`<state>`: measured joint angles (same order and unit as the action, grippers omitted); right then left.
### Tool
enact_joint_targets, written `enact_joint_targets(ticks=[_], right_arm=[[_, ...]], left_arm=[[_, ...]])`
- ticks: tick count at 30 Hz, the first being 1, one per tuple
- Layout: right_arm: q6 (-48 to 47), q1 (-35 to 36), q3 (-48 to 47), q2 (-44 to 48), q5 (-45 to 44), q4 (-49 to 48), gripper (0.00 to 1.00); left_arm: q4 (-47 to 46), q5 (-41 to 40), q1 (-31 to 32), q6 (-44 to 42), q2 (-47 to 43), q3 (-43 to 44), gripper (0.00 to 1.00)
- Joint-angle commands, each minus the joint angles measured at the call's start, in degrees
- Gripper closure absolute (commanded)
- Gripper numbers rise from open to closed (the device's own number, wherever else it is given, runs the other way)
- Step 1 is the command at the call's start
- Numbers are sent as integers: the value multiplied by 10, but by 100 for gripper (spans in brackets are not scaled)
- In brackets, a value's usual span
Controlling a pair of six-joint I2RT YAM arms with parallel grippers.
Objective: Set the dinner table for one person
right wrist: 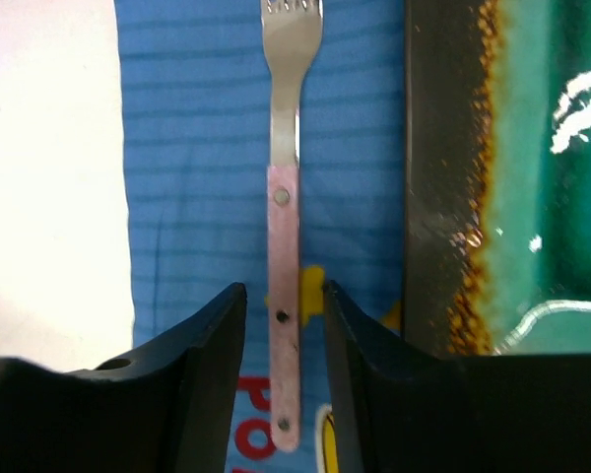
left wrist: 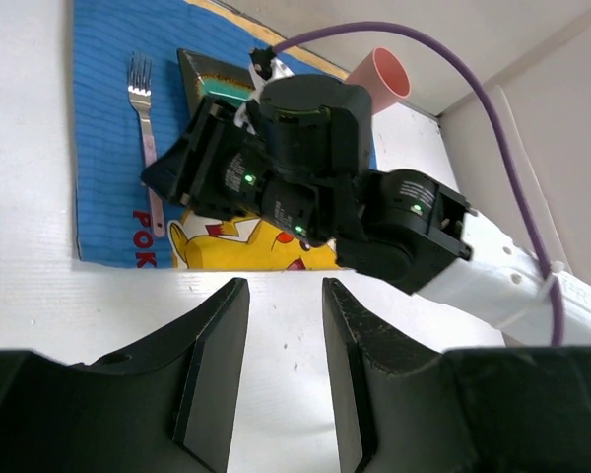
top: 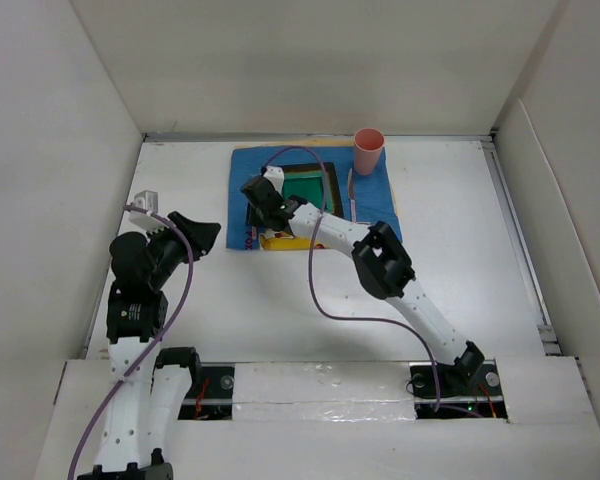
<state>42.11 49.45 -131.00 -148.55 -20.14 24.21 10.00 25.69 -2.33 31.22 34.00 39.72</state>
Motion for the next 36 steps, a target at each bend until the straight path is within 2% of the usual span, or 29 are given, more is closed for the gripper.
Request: enact_joint_targets(ticks=[1, 3, 6, 7, 9, 10, 11, 13, 14, 15, 17, 18, 21, 22, 24, 25, 29, 32, 36], right_arm=[[-15, -3, 42, 96, 10, -60, 55], [-27, 2, 65, 131, 26, -81, 52], [-55, 13, 132, 226, 31, -129, 38], [-62, 13, 164, 251, 30, -143, 30], [-83, 20, 203, 330, 40, -162, 24], [-91, 20, 253, 359, 45, -186, 19], [-105, 20, 280, 421, 47, -196, 17], [-123, 25, 339, 489, 29, -222, 8], [-144, 32, 402, 526, 17, -228, 4], [-155, 32, 433, 601, -23, -229, 0], [-173, 49, 526, 683, -79, -216, 0], [-177, 55, 557, 768, -138, -209, 0], [-178, 71, 679, 908, -235, -170, 0], [-178, 72, 707, 1004, -255, -147, 0], [-155, 72, 785, 1101, -318, -128, 0], [-143, 72, 803, 1190, -333, -96, 0], [-99, 59, 880, 1354, -408, -31, 0], [-60, 59, 898, 1414, -441, 32, 0], [-63, 66, 917, 1408, -445, 37, 0]], left_arm=[[-31, 12, -7, -6, 1, -4, 67], [-28, 10, -14, -8, 2, -1, 67], [-34, 11, -14, -9, 3, -3, 67], [-38, 15, -14, -14, 7, -1, 66], [-36, 15, -14, -17, 11, -1, 66], [-37, 14, -14, -18, 11, -1, 66], [-38, 13, -14, -19, 11, -1, 66], [-39, 8, -14, -21, 10, 1, 66], [-38, 4, -14, -27, 9, 6, 66], [-36, 3, -14, -28, 10, 8, 66], [-42, 13, -14, -29, 2, 5, 65], [-49, 22, -14, -27, -2, 4, 65], [-67, 57, -14, -15, -11, 14, 62], [-75, 61, -14, -12, -12, 22, 61], [-84, 66, -14, 6, -11, 45, 60], [-95, 68, -14, 12, -7, 54, 60], [-96, 86, -14, 20, -2, 89, 59], [-84, 73, -14, 0, -4, 84, 59], [-60, 48, -14, -22, -22, 39, 59]])
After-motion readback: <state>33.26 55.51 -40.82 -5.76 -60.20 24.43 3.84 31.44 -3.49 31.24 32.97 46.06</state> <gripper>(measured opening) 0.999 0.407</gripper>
